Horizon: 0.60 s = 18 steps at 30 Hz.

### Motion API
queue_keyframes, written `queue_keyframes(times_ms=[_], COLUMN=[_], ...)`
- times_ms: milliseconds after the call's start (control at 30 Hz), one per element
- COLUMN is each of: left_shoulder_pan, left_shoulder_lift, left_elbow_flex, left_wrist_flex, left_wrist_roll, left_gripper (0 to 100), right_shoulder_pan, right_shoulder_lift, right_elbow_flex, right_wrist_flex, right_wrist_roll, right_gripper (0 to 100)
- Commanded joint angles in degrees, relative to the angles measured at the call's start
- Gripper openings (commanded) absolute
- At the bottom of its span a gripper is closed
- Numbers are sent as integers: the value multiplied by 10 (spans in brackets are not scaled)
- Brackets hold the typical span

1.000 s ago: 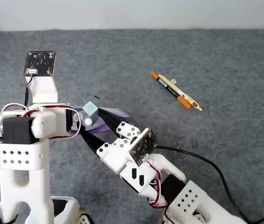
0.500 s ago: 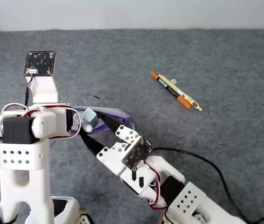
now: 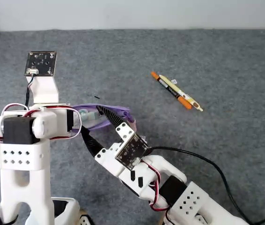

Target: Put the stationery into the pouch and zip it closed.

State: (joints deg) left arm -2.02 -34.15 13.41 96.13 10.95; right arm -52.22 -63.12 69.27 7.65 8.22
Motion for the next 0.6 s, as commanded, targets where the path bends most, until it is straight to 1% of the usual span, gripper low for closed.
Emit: queue_keyframes(times_ms=[0,67,200,300,433,567], left_shoulder_pan=[2,2,2,1,2,2], left_shoulder_lift=[1,1,1,1,1,1], left_elbow_flex=[-19,-19,-20,-20,-20,-20], left_wrist_flex=[-11,-11,-11,-11,-11,-11], left_wrist_roll=[7,7,7,7,7,7], left_gripper=[12,12,12,12,12,12], right_shoulder_pan=[0,3,43,72,132,234], right_shoulder_lift=[-7,-7,-30,-53,-73,-58], right_elbow_flex=[-66,-111,-197,-244,-295,-308], right_wrist_flex=[50,102,240,341,415,442], right_wrist_roll=[4,-3,-68,-78,-101,-103], right_gripper=[199,199,199,199,198,198])
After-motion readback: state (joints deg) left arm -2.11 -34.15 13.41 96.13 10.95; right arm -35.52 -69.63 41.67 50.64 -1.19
